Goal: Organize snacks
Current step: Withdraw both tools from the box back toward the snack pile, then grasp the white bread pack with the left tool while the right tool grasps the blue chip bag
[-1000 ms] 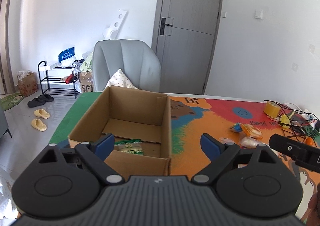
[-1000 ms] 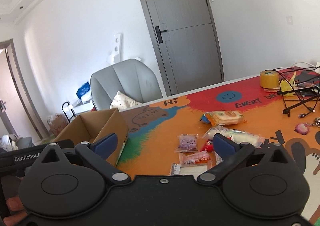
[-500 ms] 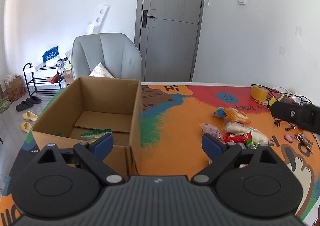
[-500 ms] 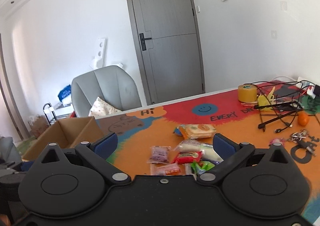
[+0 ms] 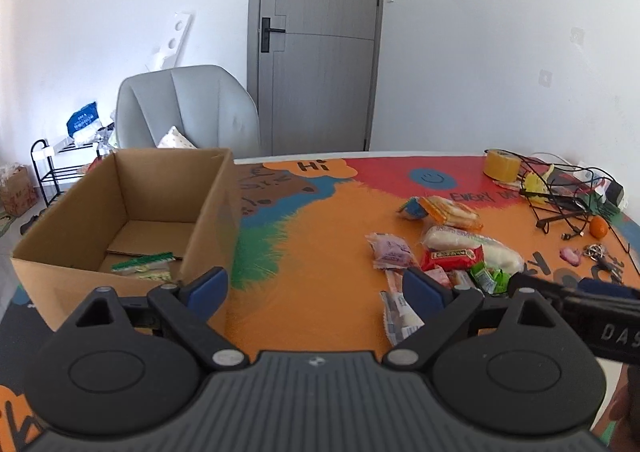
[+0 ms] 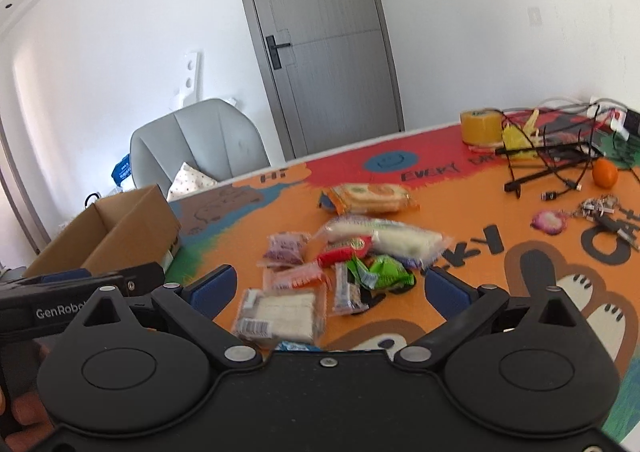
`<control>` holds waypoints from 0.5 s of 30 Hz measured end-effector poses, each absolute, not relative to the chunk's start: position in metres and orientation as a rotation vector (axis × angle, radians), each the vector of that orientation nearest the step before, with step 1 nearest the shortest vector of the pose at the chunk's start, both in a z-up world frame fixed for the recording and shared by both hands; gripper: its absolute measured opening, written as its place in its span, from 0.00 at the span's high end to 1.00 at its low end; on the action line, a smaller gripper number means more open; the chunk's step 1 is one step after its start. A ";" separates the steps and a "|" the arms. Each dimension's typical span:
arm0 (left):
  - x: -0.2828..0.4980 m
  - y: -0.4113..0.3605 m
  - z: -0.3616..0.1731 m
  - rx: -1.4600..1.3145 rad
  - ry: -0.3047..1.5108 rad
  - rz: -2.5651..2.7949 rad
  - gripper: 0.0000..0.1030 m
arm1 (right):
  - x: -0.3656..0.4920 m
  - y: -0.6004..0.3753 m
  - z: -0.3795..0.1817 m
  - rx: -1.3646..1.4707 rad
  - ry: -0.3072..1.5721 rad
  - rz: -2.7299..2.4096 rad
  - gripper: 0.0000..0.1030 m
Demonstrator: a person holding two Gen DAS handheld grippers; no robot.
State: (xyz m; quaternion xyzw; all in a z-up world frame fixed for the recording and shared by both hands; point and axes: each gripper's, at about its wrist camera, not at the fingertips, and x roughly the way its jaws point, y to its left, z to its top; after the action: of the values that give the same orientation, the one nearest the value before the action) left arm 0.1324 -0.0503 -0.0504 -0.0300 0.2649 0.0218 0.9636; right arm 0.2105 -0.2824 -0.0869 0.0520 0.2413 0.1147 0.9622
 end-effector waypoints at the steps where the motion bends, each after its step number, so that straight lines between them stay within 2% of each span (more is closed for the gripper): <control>1: 0.134 -0.052 -0.054 -0.068 0.546 0.037 0.11 | 0.212 -0.283 -0.091 0.106 0.501 0.237 0.07; 6: 0.142 -0.060 -0.065 -0.057 0.567 0.028 0.13 | 0.220 -0.286 -0.110 0.104 0.550 0.246 0.13; 8: 0.144 -0.060 -0.068 -0.063 0.576 0.026 0.18 | 0.225 -0.288 -0.118 0.118 0.577 0.248 0.16; 15: 0.144 -0.056 -0.075 -0.099 0.578 0.036 0.27 | 0.226 -0.281 -0.131 0.133 0.623 0.314 0.17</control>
State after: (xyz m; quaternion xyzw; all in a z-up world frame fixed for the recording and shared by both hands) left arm 0.1443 -0.0563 -0.0752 -0.0488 0.2850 0.0178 0.9571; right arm 0.2263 -0.2806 -0.1313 0.0649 0.3049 0.1538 0.9376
